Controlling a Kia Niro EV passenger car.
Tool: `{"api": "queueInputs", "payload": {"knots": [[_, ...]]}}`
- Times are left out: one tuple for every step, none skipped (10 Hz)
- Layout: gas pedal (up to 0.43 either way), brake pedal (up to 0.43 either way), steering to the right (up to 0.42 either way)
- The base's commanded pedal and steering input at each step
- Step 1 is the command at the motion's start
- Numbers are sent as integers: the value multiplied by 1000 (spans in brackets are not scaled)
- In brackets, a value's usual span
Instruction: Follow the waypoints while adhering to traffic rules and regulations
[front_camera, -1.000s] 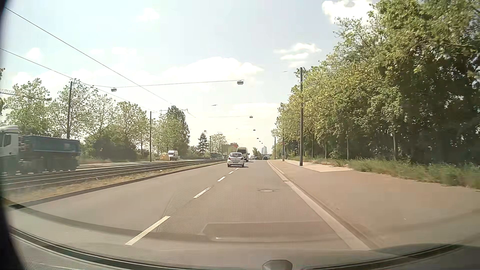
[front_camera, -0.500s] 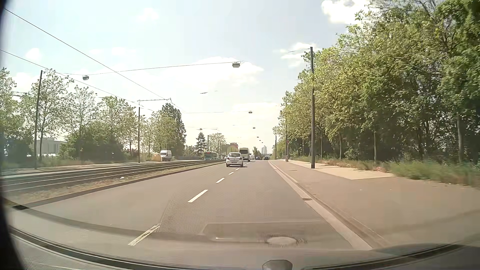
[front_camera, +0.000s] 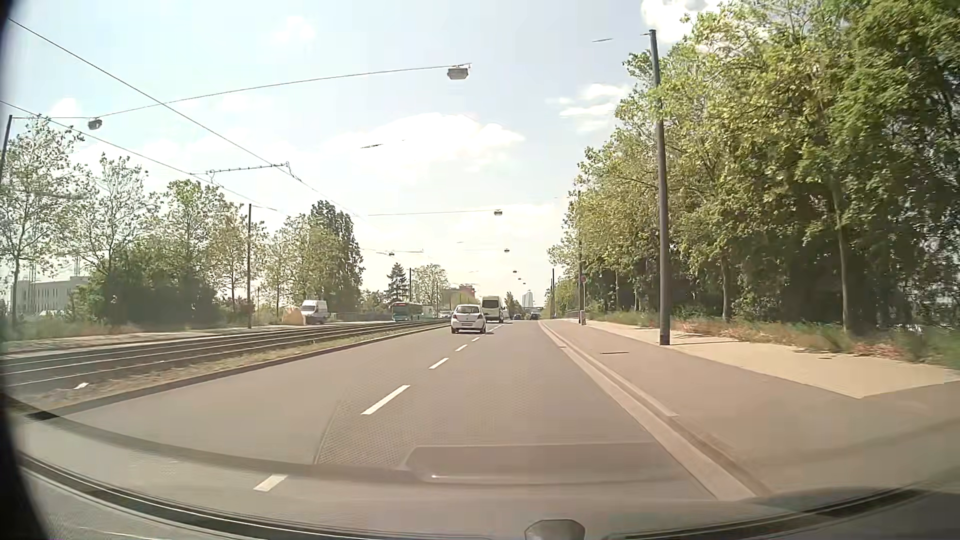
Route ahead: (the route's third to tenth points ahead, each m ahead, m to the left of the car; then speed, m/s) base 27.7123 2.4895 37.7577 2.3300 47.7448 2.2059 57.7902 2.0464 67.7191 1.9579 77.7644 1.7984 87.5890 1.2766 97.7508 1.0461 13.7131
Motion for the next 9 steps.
{"api": "queueInputs", "payload": {"knots": [[130,30,4],[130,30,4],[130,30,3],[130,30,4],[130,30,4],[130,30,3],[130,30,4],[130,30,4],[130,30,4]]}}
